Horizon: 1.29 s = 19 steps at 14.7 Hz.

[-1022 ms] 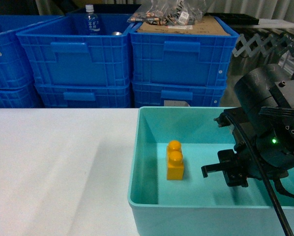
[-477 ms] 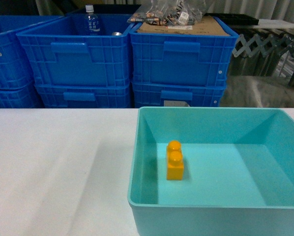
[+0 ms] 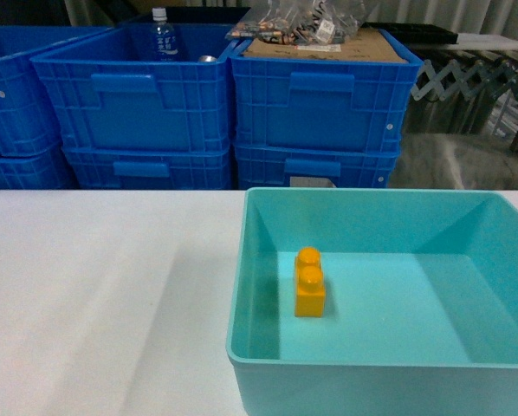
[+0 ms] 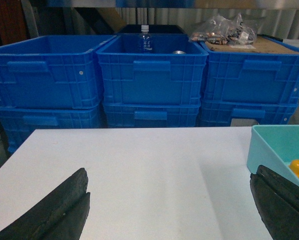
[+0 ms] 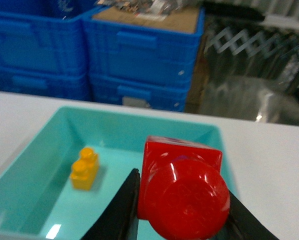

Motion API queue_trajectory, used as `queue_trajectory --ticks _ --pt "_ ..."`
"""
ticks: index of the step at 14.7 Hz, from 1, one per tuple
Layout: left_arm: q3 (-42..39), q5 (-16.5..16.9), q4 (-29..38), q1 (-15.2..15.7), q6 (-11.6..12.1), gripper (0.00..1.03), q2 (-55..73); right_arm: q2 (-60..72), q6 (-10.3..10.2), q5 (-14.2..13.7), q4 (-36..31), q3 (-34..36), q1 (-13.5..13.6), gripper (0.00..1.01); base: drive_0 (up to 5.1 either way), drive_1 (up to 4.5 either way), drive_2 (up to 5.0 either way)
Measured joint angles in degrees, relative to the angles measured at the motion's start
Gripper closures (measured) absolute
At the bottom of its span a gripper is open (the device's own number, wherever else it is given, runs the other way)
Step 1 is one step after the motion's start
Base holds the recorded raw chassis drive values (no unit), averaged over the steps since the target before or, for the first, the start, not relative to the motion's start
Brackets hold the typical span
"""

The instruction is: Pick red block from blue box to shelf

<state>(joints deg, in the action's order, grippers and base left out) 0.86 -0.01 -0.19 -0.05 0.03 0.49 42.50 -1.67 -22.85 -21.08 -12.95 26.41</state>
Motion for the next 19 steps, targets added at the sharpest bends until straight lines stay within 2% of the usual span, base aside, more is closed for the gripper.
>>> queue_trajectory --ticks 1,2,7,12,13,14,15,16,19 --pt "0.0 -0.1 0.0 0.0 0.0 0.05 0.0 -2.5 0.3 0.0 -5.3 3.5 -2.3 0.72 0.0 0.0 0.0" --pt "0.0 0.0 0.0 0.0 0.0 0.05 0.0 -4.7 0.5 0.8 -7.5 5.5 -4.9 0.72 0.0 0.0 0.0" --pt "0.0 0.0 0.0 0.0 0.0 0.05 0.0 -14.7 1.3 9.9 -2.0 9.0 -13.8 0.72 0.0 0.0 0.0" --pt "0.0 0.0 0.0 0.0 0.0 0.05 0.0 -21.8 1.3 15.3 2.7 10.5 -19.0 0.72 0.0 0.0 0.0" --pt "0.0 0.0 0.0 0.0 0.0 0.05 0.0 -23.3 1.3 18.9 3.2 11.4 -21.6 0.72 0.0 0.0 0.0" --pt "0.0 0.0 0.0 0.0 0.0 0.05 0.0 -24.8 1.4 21.9 3.9 12.3 -26.1 0.72 0.0 0.0 0.0" --pt "0.0 -0.1 0.0 0.0 0.0 0.05 0.0 -25.6 1.4 21.8 4.3 12.3 -26.9 0.72 0.0 0.0 0.0" --pt "0.0 0.0 0.0 0.0 0.0 0.05 0.0 -27.5 1.4 22.8 5.8 12.3 -26.4 0.72 0.0 0.0 0.0" --pt "0.0 0.0 0.0 0.0 0.0 0.05 0.0 -30.4 1.4 22.8 9.0 12.3 -26.4 0.72 0.0 0.0 0.0"
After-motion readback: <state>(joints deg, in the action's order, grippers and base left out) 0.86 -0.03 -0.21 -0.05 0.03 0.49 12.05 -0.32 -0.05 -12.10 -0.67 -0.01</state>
